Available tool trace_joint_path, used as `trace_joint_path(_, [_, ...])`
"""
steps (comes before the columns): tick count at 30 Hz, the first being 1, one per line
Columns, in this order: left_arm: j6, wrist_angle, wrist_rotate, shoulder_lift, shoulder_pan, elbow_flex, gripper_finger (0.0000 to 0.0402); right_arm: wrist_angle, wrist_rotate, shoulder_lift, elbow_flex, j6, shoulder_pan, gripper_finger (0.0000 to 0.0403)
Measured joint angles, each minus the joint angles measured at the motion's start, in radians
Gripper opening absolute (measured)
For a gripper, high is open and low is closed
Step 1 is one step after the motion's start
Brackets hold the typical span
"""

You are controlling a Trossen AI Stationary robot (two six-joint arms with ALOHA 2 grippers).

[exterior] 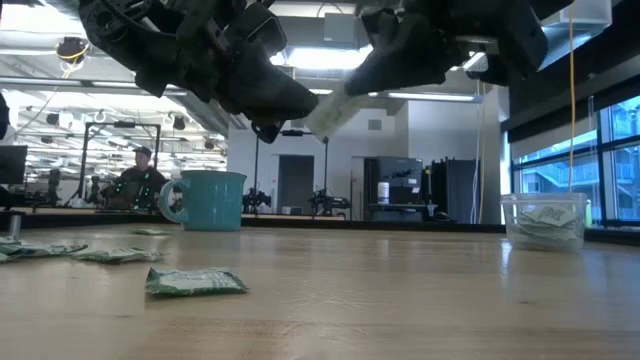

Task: Pick and place Stevia / Truvia into bins
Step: Put the stevia packet into the transparent bin

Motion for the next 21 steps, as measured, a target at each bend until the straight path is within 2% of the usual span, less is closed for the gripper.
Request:
trace_joint_path(6, [0.085,-0.088,-0.029,0.000,0.002,0.000,0.0079,-0.091,0.001,-0.018,0.000,0.124,0.005,0.0002])
trace_joint_path(10, [0.105,-0.173,-0.116,0.000,0.002,0.000,0.0081,-0.214,0.000,-0.066,0.000,0.254,0.006,0.0002])
trace_joint_path(16, [0.098,-0.286,-0.248,0.000,0.002,0.000,0.0075,-0.512,0.000,-0.182,0.000,0.529,0.005,0.0002])
trace_joint_path(21, [0.076,-0.347,-0.307,0.000,0.002,0.000,0.0075,-0.774,0.001,-0.277,0.000,0.769,0.005,0.0002])
